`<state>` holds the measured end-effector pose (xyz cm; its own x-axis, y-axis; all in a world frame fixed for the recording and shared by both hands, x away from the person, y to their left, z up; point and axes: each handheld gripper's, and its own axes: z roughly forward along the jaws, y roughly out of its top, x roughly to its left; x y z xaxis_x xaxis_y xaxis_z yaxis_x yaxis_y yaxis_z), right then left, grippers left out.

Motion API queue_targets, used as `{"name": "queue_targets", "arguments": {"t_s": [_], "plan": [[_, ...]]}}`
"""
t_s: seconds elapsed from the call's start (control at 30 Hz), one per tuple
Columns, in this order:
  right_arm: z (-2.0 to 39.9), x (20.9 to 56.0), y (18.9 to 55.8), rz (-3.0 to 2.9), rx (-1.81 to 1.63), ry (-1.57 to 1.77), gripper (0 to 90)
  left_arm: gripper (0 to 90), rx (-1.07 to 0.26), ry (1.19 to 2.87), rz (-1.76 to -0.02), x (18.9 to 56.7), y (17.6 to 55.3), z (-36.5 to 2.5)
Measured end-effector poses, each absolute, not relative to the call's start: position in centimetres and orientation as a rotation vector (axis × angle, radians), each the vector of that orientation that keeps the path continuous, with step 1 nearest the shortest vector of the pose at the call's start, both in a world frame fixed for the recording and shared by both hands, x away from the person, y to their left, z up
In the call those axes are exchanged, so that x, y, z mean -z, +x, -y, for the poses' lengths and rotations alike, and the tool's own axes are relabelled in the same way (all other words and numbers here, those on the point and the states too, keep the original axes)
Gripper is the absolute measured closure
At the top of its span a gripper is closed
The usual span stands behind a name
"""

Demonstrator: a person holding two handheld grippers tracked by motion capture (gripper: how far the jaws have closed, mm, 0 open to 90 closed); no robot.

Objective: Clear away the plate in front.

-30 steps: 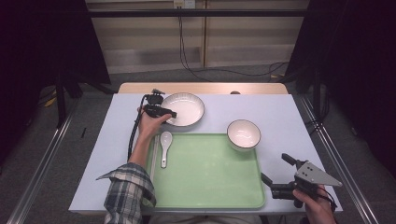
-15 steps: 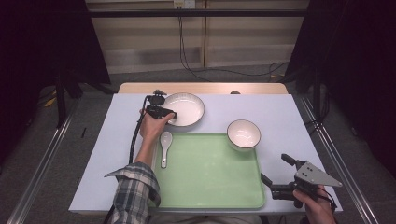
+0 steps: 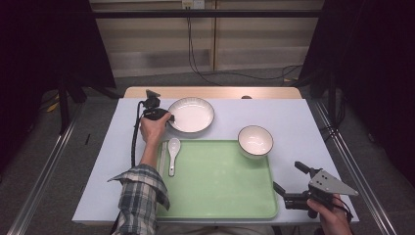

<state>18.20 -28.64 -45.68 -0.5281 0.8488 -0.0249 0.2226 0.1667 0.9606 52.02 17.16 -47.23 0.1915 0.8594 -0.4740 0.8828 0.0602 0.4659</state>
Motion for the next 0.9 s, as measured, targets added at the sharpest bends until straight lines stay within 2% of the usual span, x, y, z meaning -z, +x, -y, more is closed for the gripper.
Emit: {"name": "queue_targets", "arguments": {"t_s": [0.1,0.3,0.4,0.5,0.7,0.9], "plan": [[28.7,45.7,18.2,-1.868,-1.375,1.013,0.0,79.2,0.081,1.752,-1.63,47.4,52.1,-17.6],[28.7,45.7,18.2,-1.871,-1.373,1.016,0.2,78.0,0.036,1.795,-1.612,47.2,52.2,-17.3],[28.7,45.7,18.2,-1.871,-1.374,1.016,0.2,78.6,0.079,1.789,-1.628,47.1,52.4,-17.5],[28.8,45.7,18.2,-1.864,-1.368,1.02,0.2,81.3,0.124,1.743,-1.626,47.3,52.4,-17.9],[28.8,45.8,18.2,-1.862,-1.37,1.027,0.2,85.4,0.11,1.683,-1.578,46.6,52.3,-17.5],[28.8,45.7,18.1,-1.863,-1.366,1.029,0.1,84.9,0.098,1.662,-1.535,45.8,52.0,-17.2]]}}
